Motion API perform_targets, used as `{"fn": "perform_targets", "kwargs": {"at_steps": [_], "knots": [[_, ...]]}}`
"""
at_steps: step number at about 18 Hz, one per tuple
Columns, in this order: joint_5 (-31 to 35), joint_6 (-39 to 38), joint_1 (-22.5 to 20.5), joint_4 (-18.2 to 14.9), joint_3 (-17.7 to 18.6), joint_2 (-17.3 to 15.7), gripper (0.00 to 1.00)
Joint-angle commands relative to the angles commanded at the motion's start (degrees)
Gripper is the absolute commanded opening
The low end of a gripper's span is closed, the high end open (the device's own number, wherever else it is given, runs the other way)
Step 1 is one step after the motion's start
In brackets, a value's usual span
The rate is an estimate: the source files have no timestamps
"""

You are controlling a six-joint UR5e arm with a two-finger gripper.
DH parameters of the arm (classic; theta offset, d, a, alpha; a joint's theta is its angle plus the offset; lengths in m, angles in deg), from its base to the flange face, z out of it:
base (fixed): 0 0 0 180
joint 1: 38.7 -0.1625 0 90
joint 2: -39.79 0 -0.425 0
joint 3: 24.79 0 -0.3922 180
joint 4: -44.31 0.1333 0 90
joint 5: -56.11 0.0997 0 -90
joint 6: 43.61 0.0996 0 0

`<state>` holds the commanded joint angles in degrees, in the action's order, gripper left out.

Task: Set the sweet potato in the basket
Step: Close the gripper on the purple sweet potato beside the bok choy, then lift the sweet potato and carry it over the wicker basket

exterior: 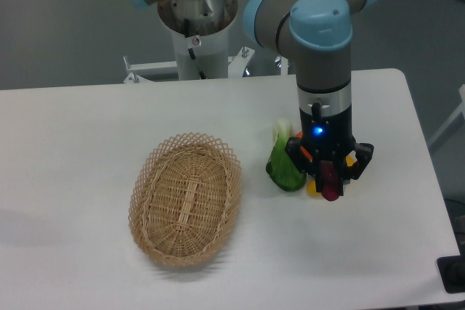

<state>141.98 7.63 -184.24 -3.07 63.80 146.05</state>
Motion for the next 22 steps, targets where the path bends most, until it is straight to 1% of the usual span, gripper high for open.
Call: {"fn": "perform_targets", "kwargs": {"at_steps": [2, 3, 4, 5, 6, 7, 8, 11, 13, 16, 18, 21, 22], "knots": [[0.2, 0.0, 0.0, 0.2, 2.1, -0.4, 0.35], [0.0, -0.1, 0.1, 0.2, 2.5, -0.9, 0.35], [0.0, -0.3, 0.3, 0.0, 2.6, -2.3, 0.35], [0.0, -0.4, 0.3, 0.0, 3.4, -3.0, 0.35], [0.0, -0.5, 0.4, 0.0, 4.0, -3.1, 0.35], [-0.3, -0.6, 0.7, 0.1, 5.5, -3.3, 0.35], [-0.3, -1.1, 1.1, 0.2, 6.2, -4.0, 0.35], [0.2, -6.7, 3.9, 1.1, 8.2, -4.3, 0.35], [0.5, -9.3, 5.7, 1.1, 9.3, -4.5, 0.35], [0.7, -15.2, 8.7, 1.4, 11.7, -4.5, 0.35], [1.2, -20.4, 11.0, 1.6, 12.5, -4.0, 0.35], [2.5, -26.5, 14.2, 1.7, 12.6, -1.9, 0.35], [3.2, -27.3, 15.6, 1.7, 12.5, -1.0, 0.35]]}}
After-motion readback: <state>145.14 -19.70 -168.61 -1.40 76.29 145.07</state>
